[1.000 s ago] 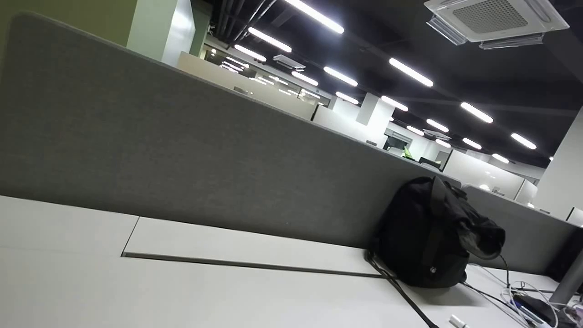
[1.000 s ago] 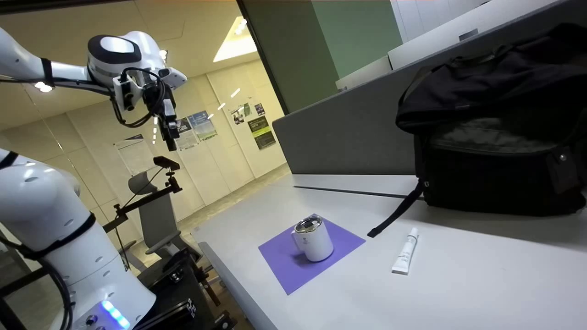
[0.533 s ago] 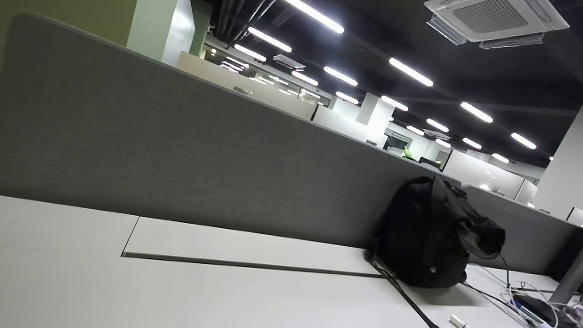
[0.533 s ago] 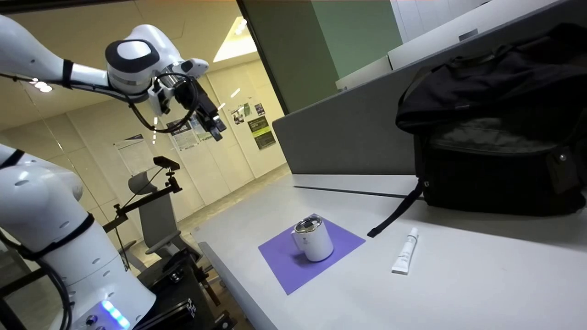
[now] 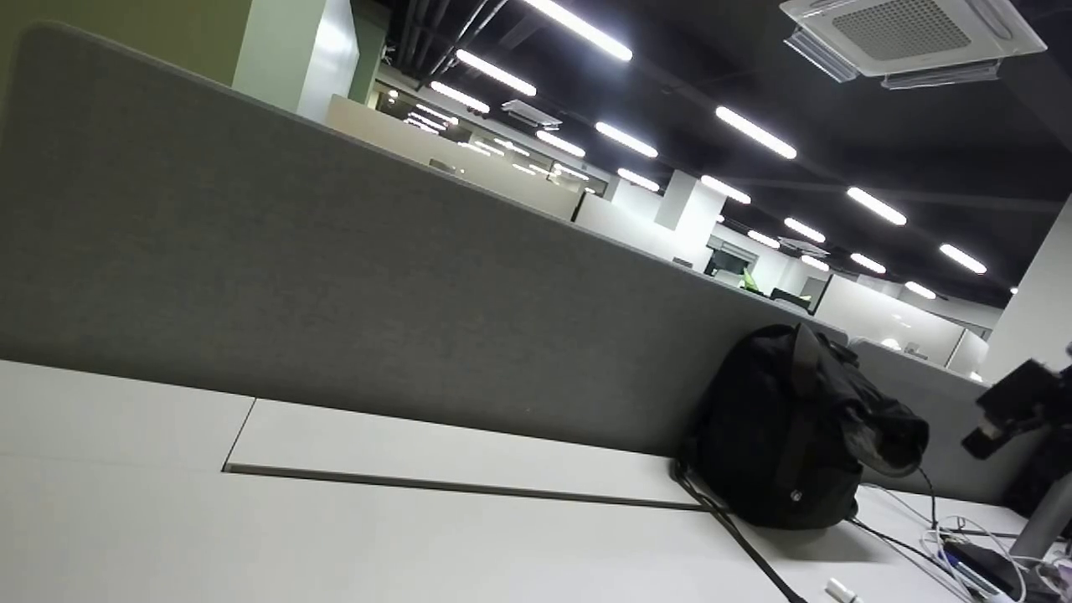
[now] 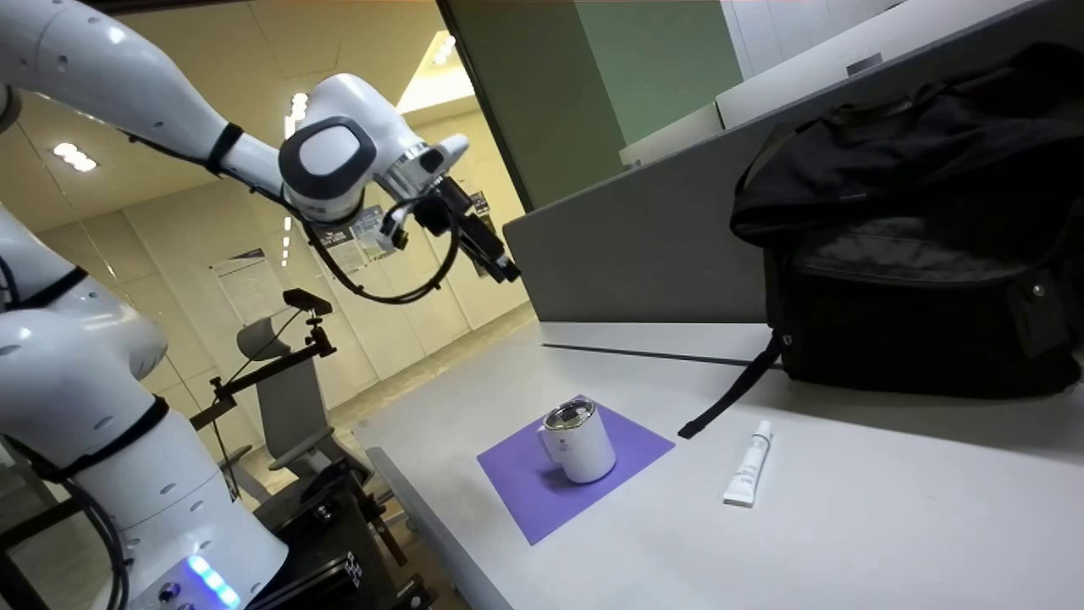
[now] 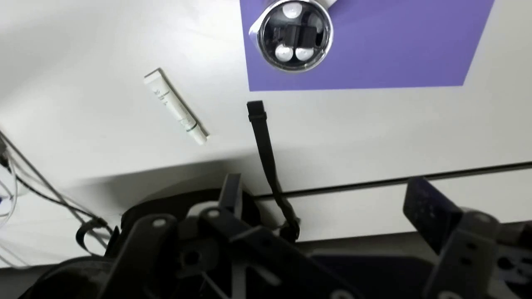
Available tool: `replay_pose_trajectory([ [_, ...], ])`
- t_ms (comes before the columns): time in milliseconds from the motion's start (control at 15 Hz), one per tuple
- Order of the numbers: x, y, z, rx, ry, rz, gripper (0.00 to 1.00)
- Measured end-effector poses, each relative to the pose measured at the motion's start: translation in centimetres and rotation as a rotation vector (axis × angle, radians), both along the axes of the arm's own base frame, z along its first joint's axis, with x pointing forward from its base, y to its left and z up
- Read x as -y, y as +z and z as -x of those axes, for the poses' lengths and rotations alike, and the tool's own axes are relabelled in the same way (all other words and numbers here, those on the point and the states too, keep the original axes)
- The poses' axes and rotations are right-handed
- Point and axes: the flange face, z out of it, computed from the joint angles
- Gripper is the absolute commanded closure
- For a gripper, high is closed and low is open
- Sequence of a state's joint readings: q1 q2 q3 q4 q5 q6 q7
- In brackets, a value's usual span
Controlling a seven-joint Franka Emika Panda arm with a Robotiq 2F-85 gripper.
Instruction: Slide the black knob on the mug lid
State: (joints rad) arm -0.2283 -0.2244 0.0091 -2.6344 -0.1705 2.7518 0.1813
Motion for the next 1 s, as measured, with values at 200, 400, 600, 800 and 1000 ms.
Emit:
replay_pose_trajectory([
  [200,0.6,-3.2,-2.2,-0.055,-0.009,-0.022,0.00],
  [400,0.6,-3.0,-2.7,-0.050,-0.007,-0.022,0.00],
  [600,0.6,-2.8,-2.7,-0.047,-0.007,-0.021,0.00],
  [800,0.5,-2.9,-2.7,-0.038,0.002,-0.013,0.25],
  [1000,0.8,-3.5,-2.3,-0.050,-0.007,-0.003,0.40],
])
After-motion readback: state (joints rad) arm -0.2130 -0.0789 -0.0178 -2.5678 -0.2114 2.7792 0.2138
